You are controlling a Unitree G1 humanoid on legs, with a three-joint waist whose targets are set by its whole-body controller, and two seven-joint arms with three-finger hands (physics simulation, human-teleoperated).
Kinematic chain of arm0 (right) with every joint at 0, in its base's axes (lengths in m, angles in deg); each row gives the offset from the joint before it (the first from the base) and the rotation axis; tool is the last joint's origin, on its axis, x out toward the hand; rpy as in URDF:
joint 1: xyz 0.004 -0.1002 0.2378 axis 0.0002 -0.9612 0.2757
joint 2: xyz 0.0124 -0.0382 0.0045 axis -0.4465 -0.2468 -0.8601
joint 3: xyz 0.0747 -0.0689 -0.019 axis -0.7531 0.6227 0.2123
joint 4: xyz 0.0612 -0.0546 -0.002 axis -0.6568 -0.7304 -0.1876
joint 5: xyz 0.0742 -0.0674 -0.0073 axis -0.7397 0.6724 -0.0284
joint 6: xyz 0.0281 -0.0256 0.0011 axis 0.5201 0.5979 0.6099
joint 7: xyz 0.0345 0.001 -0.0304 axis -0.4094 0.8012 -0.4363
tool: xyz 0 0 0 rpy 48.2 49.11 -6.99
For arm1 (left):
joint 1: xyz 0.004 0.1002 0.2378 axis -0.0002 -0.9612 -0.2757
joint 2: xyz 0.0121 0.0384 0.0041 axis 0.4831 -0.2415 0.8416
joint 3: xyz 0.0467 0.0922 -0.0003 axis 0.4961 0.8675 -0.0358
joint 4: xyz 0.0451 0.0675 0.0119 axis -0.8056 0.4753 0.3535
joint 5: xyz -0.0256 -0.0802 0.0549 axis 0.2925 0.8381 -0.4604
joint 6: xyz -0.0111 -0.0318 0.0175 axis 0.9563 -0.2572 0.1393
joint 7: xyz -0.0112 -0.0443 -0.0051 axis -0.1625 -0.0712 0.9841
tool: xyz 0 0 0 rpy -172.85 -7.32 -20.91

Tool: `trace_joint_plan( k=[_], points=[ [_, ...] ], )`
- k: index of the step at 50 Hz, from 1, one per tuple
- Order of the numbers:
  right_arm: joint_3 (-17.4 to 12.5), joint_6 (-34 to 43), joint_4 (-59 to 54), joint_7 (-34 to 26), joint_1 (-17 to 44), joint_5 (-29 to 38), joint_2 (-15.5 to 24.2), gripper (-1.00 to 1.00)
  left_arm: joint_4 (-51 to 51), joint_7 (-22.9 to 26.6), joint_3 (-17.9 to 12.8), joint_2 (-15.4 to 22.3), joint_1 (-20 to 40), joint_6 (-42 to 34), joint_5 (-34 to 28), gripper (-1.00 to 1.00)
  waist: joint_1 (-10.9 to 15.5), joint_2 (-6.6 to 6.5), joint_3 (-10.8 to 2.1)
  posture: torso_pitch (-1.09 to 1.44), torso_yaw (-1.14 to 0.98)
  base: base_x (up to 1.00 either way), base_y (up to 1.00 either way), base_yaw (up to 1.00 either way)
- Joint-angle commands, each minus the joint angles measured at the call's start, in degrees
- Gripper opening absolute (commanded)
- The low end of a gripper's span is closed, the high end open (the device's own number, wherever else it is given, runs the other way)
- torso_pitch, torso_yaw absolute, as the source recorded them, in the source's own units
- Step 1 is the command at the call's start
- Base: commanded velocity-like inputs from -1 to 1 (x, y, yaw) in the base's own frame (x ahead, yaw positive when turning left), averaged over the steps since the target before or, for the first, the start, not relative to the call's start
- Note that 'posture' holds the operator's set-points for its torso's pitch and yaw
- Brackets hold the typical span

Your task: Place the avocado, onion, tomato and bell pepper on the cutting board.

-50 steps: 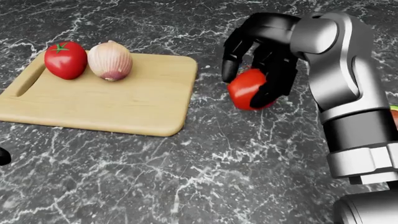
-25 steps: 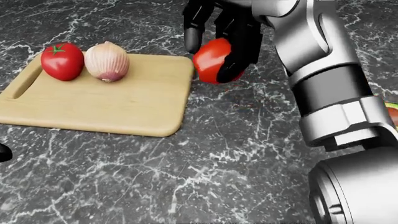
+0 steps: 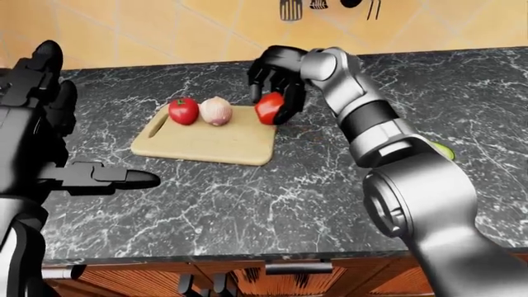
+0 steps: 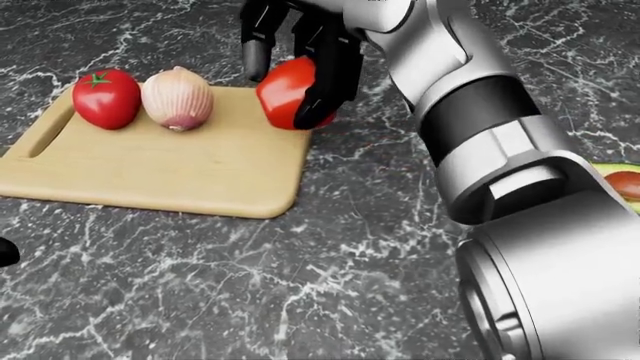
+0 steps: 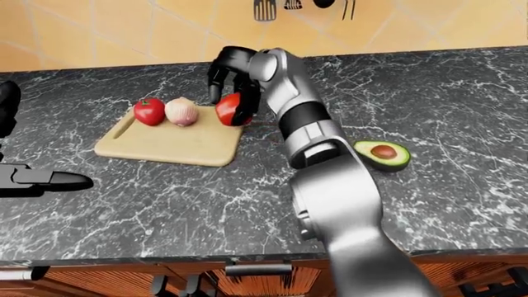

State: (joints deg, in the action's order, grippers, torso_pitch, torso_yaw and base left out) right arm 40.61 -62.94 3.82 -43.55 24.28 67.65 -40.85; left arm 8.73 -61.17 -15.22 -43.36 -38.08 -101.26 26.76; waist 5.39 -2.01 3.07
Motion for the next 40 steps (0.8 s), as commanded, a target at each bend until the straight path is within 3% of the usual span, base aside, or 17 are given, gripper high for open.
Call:
trace_joint_plan(
  k=[1,40],
  points=[
    [-0.5,-1.2,2.0,1.4,2.6,-0.6,0.5,-0.78,-1.0,-0.4,-0.9,1.0,1.1,1.5,-0.5,1.00,0.0,-0.39,-1.63,0.00,0.13,0.00,0.00,0.00],
    [-2.5,-1.5,-2.0,15.1,4.4,-4.1,-3.2,-0.79,-0.8,0.4,-0.7,0.7,0.2,2.3,-1.9,1.00,0.2,-0.51,-1.72,0.00,0.13,0.00,0.00,0.00]
  ],
)
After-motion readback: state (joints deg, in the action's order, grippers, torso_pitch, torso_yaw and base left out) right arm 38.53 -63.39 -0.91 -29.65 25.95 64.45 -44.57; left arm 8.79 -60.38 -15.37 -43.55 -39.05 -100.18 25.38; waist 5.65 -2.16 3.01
